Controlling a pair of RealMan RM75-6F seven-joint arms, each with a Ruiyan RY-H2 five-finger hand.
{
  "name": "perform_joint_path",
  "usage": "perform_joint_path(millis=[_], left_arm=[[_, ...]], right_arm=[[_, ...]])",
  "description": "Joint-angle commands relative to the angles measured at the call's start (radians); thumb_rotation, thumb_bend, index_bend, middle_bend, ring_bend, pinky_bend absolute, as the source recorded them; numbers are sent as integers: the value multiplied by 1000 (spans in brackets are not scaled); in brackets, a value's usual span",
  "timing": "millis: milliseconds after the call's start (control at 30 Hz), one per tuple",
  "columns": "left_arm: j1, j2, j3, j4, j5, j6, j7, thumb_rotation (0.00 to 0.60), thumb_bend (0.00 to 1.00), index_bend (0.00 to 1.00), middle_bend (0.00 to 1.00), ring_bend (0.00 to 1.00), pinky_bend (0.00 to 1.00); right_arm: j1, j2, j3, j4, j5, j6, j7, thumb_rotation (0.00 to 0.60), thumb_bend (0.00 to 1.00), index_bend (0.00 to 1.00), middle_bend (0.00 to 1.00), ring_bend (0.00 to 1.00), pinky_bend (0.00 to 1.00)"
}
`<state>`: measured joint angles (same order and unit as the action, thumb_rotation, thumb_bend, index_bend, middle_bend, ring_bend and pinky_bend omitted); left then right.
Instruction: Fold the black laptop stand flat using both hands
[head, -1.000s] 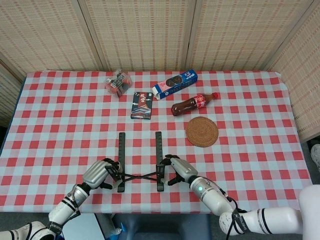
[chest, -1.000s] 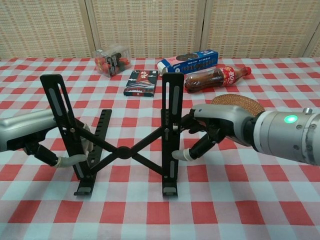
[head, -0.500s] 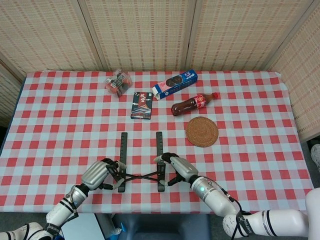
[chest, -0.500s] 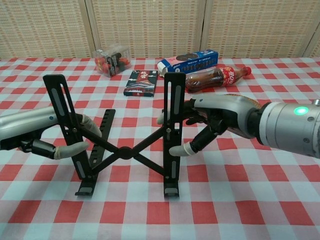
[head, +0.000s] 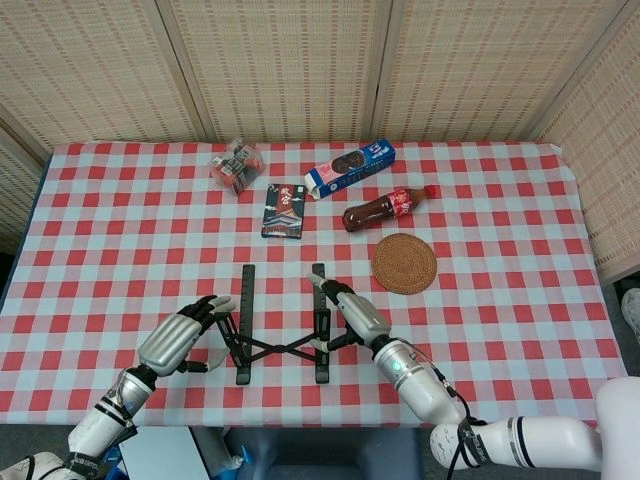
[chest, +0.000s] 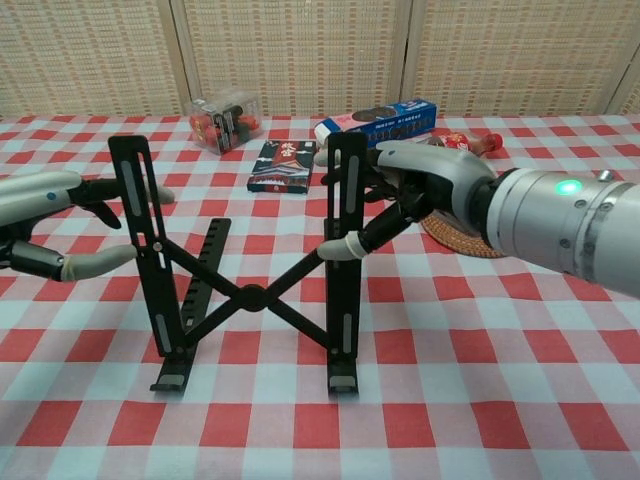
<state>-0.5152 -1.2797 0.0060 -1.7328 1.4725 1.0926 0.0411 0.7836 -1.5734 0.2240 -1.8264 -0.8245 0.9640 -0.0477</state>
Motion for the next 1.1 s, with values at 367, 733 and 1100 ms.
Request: perform_joint_path(millis=[367,733,1100], left_arm=[[6,50,-22,14,15,27,35,341,379,29,0,0,197],[-92,37,-85,142,8,-65,60,600,376,25,0,0,191],[-193,-150,-93,438,53,-126,73,600,267,0,0,0,183]], right_arm=[[-33,-84,40,53,-92,222,-69,600,177,0,0,0,0],[-32,100,-79,-20,-308,144,-235,600,144,0,0,0,0],[-20,141,-184,65,-557,123,-411,600,0,0,0,0,0]])
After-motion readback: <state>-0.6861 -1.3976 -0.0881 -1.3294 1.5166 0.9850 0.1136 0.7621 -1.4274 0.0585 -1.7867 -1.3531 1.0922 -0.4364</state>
